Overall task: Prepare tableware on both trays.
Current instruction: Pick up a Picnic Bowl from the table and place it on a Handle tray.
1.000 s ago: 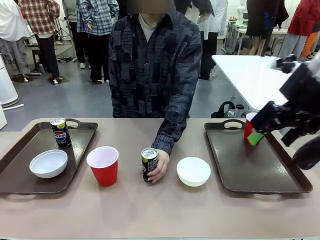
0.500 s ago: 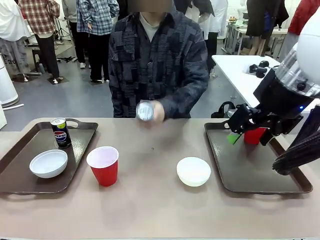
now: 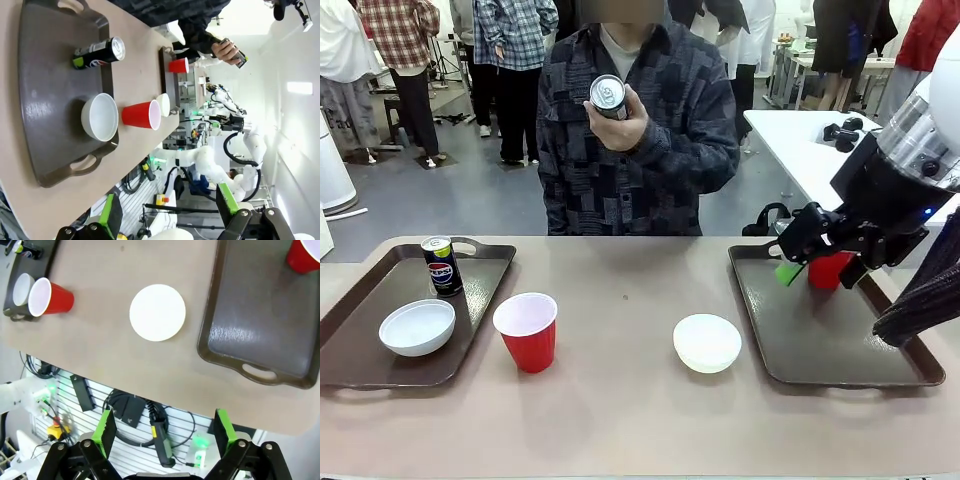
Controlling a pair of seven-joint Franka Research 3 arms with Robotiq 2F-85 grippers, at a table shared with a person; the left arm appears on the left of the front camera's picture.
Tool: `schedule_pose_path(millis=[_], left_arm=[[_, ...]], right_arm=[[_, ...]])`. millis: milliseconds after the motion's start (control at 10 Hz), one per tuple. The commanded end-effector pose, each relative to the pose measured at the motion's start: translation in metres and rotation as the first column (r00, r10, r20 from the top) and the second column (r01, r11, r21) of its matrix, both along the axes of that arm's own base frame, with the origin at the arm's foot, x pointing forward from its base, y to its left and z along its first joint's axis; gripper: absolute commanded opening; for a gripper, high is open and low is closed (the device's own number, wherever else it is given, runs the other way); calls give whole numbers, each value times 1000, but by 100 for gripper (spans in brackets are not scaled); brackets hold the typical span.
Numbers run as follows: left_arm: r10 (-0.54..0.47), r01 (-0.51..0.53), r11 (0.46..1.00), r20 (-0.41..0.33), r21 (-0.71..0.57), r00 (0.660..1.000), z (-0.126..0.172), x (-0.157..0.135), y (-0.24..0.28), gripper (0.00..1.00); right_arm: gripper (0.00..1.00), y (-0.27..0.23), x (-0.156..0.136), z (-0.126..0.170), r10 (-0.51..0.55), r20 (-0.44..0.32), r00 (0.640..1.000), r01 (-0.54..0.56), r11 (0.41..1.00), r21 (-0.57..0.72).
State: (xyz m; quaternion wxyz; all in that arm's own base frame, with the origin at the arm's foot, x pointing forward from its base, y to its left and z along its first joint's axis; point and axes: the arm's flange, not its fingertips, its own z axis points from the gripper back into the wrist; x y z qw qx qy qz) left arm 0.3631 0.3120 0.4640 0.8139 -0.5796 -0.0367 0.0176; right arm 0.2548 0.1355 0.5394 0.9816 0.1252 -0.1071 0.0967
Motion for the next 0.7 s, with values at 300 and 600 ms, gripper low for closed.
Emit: schedule_pose_path(millis=[300, 600], left_arm=[[15, -15, 1000, 12, 6, 1000, 2, -5, -2, 100], [15, -15, 1000, 12, 6, 1000, 2, -5, -2, 100]], right_arm=[[100, 24, 7, -30, -42, 34, 999, 46, 989, -139], [100, 54, 25, -48, -31, 82, 996, 43, 987, -154]])
